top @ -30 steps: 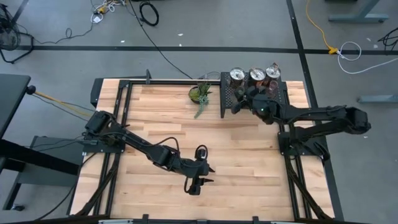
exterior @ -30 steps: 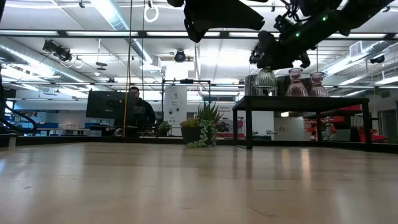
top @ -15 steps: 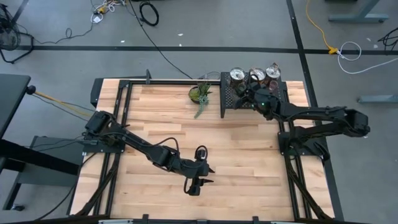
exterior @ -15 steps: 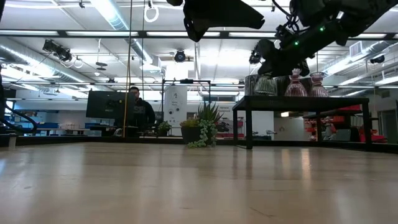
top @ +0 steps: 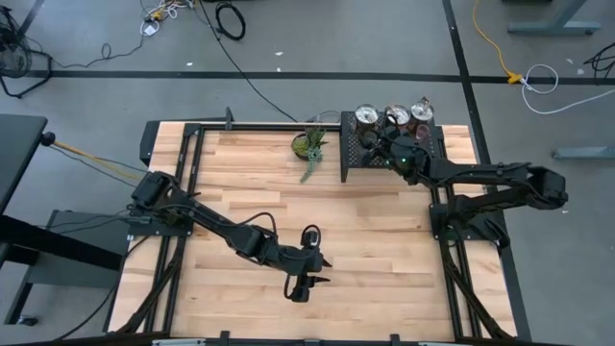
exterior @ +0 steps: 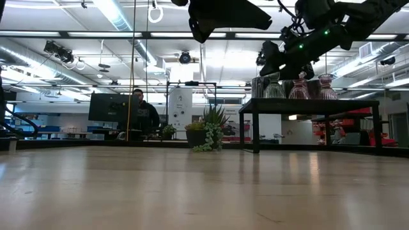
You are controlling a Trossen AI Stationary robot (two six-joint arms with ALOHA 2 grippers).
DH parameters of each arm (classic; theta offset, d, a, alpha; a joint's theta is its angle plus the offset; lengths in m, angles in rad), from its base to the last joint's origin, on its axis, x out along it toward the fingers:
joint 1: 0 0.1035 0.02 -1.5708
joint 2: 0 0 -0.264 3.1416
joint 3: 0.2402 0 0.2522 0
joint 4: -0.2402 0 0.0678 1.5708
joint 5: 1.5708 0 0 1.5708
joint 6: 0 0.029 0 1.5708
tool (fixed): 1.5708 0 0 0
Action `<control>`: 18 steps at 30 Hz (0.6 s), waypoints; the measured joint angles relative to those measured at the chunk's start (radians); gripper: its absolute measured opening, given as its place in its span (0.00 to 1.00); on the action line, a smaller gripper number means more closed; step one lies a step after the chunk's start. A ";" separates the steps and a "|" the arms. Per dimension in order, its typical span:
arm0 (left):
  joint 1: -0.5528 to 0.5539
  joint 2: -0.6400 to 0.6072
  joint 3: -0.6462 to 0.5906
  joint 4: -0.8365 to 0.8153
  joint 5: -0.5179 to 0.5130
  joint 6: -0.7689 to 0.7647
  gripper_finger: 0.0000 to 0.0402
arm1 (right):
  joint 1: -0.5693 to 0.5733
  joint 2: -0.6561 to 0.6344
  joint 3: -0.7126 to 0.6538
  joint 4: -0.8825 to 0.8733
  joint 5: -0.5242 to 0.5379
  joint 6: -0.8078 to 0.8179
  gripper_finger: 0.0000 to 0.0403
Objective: Pick & Place candle stick holders
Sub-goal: Align the green glass candle holder with the pink glass candle holders on the shelf, then return to Home Position
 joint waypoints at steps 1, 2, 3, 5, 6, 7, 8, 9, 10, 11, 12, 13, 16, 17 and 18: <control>0.000 0.000 0.000 0.000 0.000 0.000 0.44 | 0.000 0.000 0.000 0.002 0.000 0.000 0.58; 0.000 0.000 0.000 0.000 0.000 0.000 0.44 | 0.000 0.001 0.000 0.010 0.000 0.000 0.58; 0.000 0.000 0.000 0.000 0.000 0.000 0.44 | 0.000 0.001 0.000 0.021 0.000 0.000 0.58; 0.000 0.000 0.000 0.000 0.000 0.000 0.44 | 0.000 0.000 0.000 0.041 0.001 -0.001 0.57; 0.000 0.000 0.000 0.000 0.000 0.000 0.44 | 0.000 0.000 0.000 0.047 0.001 -0.001 0.56; 0.000 0.000 0.000 0.000 0.000 0.000 0.44 | 0.000 0.000 0.000 0.057 0.002 -0.004 0.56; 0.000 0.000 0.000 0.000 0.000 0.000 0.44 | 0.001 0.000 0.000 0.066 0.002 -0.005 0.55; 0.000 0.000 0.000 0.000 0.000 0.000 0.44 | 0.002 0.000 0.000 0.076 0.002 -0.006 0.54; 0.000 0.000 0.000 0.000 0.000 0.000 0.44 | 0.003 0.000 0.000 0.085 0.003 -0.009 0.53; 0.000 0.000 0.000 0.000 0.000 0.000 0.44 | 0.004 -0.001 0.000 0.094 0.003 -0.019 0.52; 0.000 0.000 0.000 0.000 0.000 0.000 0.44 | 0.005 -0.002 0.000 0.104 0.004 -0.033 0.51; 0.000 0.000 0.000 0.000 0.000 0.000 0.44 | 0.006 -0.004 0.003 0.108 0.004 -0.048 0.50; 0.000 0.000 0.000 0.000 0.000 0.000 0.44 | 0.017 -0.024 0.021 0.111 0.003 -0.077 0.48; 0.000 0.000 0.000 0.000 0.000 0.000 0.44 | 0.022 -0.035 0.026 0.114 0.004 -0.087 0.47; 0.000 0.000 0.000 0.000 -0.002 0.000 0.44 | 0.026 -0.047 0.031 0.113 0.004 -0.102 0.46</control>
